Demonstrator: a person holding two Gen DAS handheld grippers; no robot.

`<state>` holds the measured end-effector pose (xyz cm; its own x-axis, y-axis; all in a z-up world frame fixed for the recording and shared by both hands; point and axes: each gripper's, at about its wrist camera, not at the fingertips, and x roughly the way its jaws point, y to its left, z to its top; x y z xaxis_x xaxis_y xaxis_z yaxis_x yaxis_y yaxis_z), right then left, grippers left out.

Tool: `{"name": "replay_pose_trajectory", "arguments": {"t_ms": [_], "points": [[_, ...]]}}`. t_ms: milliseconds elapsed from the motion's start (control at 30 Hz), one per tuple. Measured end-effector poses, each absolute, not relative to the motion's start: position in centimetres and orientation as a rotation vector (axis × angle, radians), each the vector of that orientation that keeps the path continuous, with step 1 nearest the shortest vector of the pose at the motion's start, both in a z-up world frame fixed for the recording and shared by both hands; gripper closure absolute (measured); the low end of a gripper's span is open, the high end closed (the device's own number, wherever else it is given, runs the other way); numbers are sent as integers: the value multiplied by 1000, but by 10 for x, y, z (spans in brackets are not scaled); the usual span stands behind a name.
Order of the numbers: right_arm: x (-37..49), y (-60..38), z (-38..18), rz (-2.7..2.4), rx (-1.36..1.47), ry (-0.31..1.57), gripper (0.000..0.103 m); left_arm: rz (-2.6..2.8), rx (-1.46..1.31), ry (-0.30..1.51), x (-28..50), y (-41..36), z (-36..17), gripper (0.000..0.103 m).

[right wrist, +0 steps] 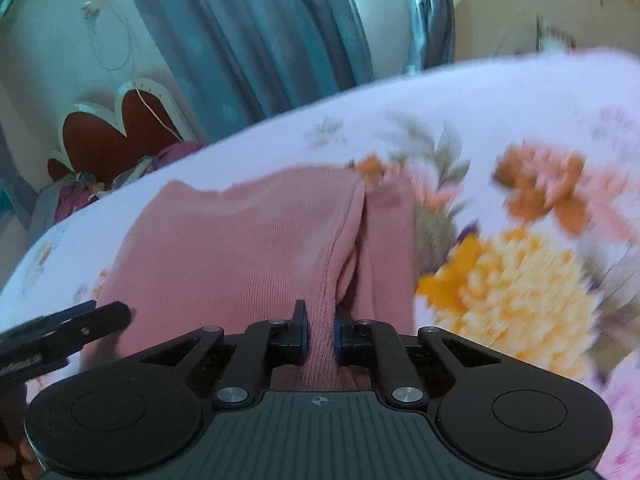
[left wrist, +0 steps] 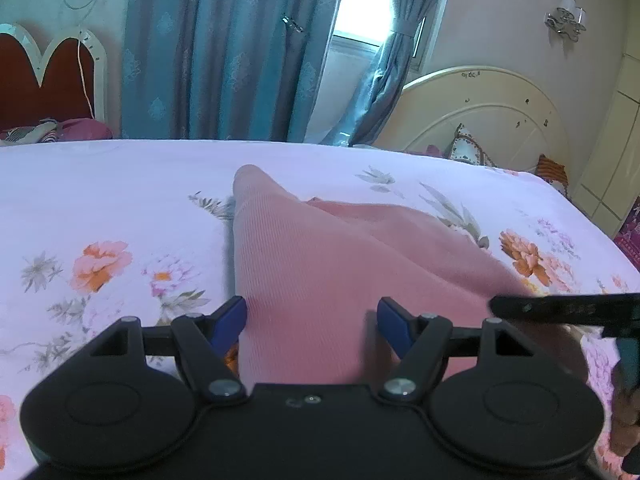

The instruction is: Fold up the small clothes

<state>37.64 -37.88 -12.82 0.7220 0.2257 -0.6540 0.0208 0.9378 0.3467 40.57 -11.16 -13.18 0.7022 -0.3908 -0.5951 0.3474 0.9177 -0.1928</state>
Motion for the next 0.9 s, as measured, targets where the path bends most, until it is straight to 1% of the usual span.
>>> {"name": "replay_pose_trajectory", "arguments": {"t_ms": [100,133,267,333,433,467,500,533,567,600,733,900], "points": [[365,-388,-113,79,299,717,93,-438,-80,665,402,-116,-127,32],[361,-391,-113,66,296,719,93,-448,-82,667,400,-119,-126,30],[356,-400,-147,48,340,826,93,-437,-40,729,400,-127,-144,27],[356,-402,-144,60,363,804,92,-425,-94,768,405,-120,-154,24],[357,-409,-134,90,396,799,92,-421,-152,797,410,-112,-156,23],[356,-412,-131,92,407,794,88,-421,-151,798,410,-111,-154,23],[356,-415,-129,80,408,788,76,-422,-148,800,411,-110,-153,24],[359,-416,-128,73,409,781,67,-425,-154,805,411,-110,-150,25],[361,-419,-127,65,409,770,47,-429,-167,808,412,-109,-147,26],[364,-419,-126,62,406,765,45,-431,-175,805,414,-109,-144,26],[388,-428,-126,63,454,784,45,-441,-203,819,434,-113,-137,26],[424,-441,-138,48,549,807,45,-437,-262,858,470,-123,-144,25]]}}
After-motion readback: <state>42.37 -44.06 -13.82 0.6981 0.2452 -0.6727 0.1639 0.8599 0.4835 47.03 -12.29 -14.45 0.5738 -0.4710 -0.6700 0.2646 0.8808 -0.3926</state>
